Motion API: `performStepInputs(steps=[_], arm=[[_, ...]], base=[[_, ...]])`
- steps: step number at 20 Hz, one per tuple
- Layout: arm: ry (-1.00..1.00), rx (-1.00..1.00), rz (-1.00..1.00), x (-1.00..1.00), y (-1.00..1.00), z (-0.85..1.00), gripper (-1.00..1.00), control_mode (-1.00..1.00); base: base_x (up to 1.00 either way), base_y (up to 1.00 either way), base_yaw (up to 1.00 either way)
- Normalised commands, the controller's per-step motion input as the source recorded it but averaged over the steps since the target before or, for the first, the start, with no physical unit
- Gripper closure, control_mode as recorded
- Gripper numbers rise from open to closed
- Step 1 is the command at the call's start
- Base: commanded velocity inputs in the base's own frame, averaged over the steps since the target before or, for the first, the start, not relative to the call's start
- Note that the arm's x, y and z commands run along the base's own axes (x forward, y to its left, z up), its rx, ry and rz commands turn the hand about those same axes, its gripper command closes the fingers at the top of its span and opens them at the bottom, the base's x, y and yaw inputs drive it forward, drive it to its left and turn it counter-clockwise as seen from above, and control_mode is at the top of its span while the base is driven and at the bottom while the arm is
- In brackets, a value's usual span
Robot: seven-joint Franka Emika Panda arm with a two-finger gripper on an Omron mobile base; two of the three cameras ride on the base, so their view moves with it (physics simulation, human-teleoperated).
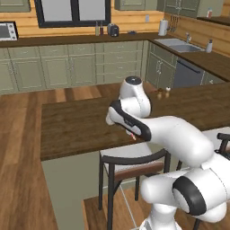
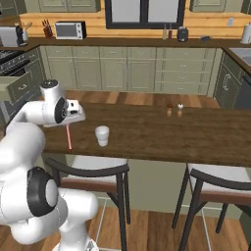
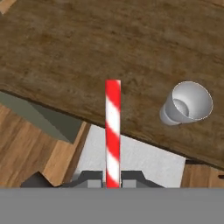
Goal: Take a straw from the drawer in front and place it inside the glass cup on the dining counter.
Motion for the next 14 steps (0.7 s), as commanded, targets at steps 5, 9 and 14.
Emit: performStepInputs(steps=[5,9,14], arm=[[-0.05,0.2,0.14,0.02,-0.6,0.38,1.0,-1.0],[-0.18,0.18,0.32,0.0,-0.79,0.08,1.0,-1.0],[-0.13,0.2,0.35,0.22,-0.57,0.0,1.0,-1.0]], base=[[0.0,0.0,0.0],[0.0,0.0,0.0],[0.0,0.0,0.0]])
